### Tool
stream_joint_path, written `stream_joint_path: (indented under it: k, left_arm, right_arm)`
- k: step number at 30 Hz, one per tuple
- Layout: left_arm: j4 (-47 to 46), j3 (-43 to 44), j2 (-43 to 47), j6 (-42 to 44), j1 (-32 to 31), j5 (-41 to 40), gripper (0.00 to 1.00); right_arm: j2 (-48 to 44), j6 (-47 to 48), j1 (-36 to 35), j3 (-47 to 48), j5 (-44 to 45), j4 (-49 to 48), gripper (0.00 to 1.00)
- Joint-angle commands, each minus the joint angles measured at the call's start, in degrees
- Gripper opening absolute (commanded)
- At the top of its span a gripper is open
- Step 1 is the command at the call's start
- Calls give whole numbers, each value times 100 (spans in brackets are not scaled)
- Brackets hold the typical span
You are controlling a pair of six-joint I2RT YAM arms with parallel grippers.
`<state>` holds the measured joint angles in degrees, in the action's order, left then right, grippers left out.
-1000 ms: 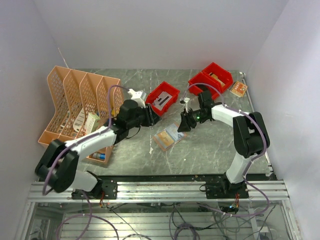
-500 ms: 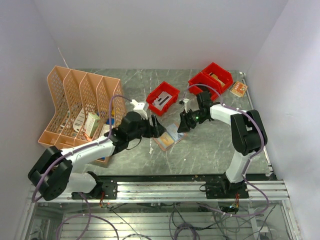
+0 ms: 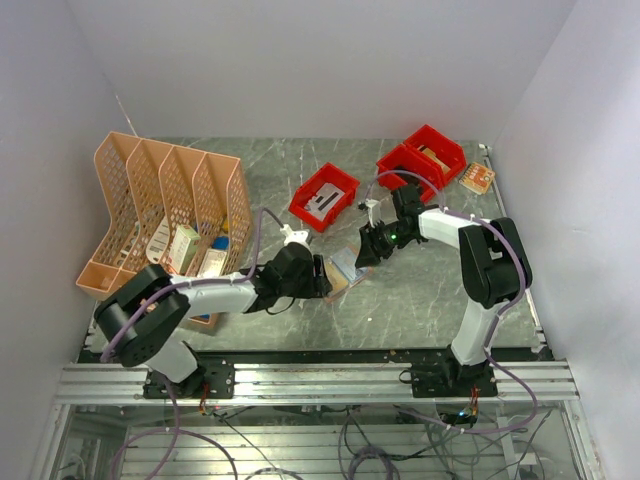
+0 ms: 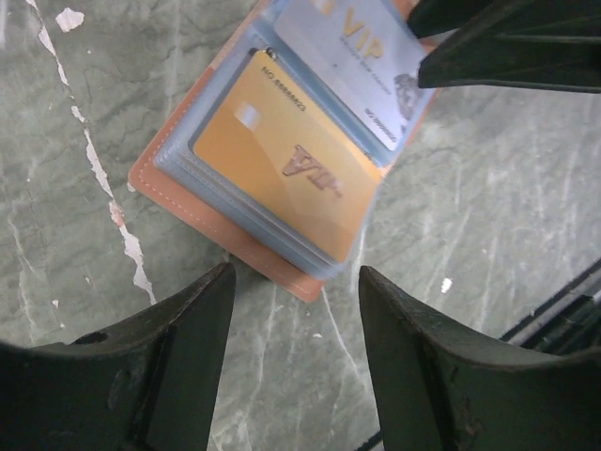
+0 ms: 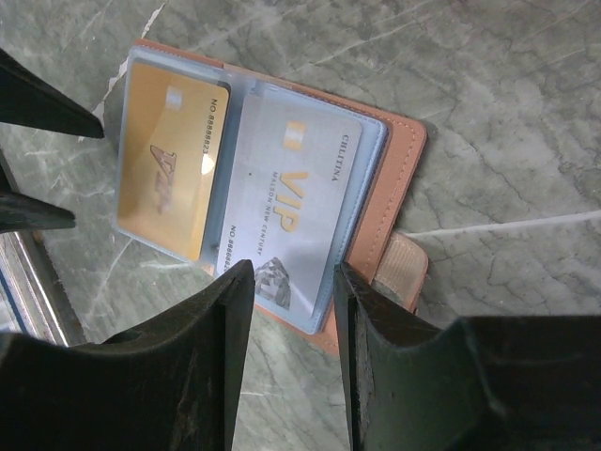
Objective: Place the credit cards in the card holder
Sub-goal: Turn over the card slot in the card holder.
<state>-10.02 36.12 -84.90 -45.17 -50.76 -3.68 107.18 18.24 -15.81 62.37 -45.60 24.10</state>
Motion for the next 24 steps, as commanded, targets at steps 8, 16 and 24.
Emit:
stream_joint_path:
  k: [8,16,24]
  left_arm:
    - [619,669,-655,57,-30,-428,62]
    - [841,929,-899,228,-14,-519,56]
    - [879,1052,-1037,385,-5,-580,55]
  right_arm:
    - [1,-43,32,114,-244,60,37]
    - [-130,-76,45,76,-498,9,36]
    - [-258,-167,87,11,-663,-94,35]
